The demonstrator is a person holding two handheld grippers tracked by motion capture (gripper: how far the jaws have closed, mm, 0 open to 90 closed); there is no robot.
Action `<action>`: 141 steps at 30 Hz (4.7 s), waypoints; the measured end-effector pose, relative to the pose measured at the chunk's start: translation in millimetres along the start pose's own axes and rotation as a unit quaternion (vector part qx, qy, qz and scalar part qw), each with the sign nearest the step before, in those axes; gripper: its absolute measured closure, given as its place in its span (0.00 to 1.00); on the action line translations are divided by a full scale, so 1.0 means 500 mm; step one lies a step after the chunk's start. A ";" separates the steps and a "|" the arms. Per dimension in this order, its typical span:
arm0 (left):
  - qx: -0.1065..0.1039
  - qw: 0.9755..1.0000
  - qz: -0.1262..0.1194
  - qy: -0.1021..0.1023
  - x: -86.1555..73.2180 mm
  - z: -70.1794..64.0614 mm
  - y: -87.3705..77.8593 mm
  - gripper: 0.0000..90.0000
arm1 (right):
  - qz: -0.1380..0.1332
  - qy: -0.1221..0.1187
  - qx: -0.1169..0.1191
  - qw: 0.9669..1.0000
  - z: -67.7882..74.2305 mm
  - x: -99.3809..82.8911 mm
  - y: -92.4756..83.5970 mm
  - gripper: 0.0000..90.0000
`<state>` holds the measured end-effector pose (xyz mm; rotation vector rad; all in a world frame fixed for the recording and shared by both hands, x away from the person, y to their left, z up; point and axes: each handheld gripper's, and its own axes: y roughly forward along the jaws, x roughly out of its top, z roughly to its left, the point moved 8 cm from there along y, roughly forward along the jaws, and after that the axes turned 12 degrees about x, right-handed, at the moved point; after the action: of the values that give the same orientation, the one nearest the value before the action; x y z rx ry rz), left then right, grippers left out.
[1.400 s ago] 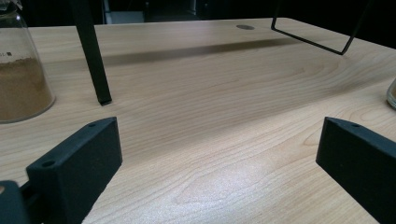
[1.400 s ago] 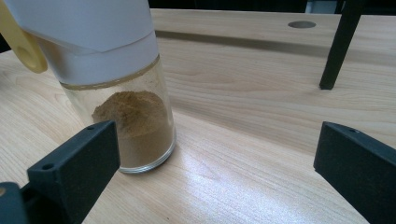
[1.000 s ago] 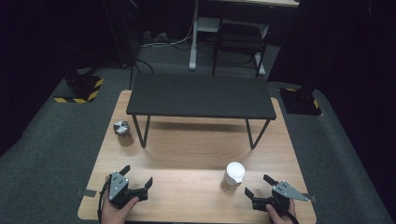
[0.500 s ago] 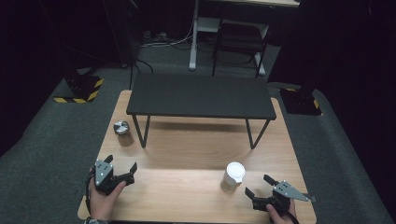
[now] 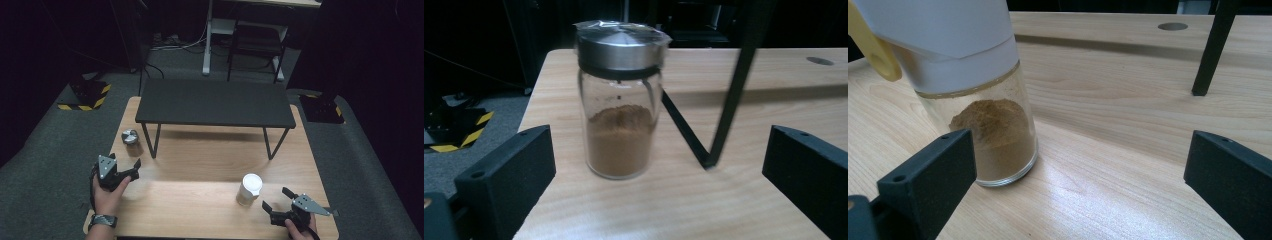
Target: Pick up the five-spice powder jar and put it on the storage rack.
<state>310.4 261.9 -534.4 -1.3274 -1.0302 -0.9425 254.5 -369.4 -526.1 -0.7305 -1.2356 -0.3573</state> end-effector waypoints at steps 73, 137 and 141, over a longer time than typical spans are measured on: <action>0.010 1.000 -0.017 -0.004 0.048 -0.041 -0.040 0.34 | -0.006 0.005 0.004 1.000 -0.004 -0.003 -0.007 0.00; -0.106 0.983 -0.138 0.056 0.290 -0.332 -0.183 0.34 | -0.009 0.008 0.016 1.000 -0.011 -0.004 -0.011 0.00; -0.104 0.982 -0.142 0.061 0.313 -0.346 -0.175 0.34 | -0.010 0.008 0.015 1.000 -0.011 -0.005 -0.011 0.00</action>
<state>280.5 92.1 -355.0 -1.2931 -1.0657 -1.3622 254.4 -377.6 -527.4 -0.6885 -1.2322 -0.3586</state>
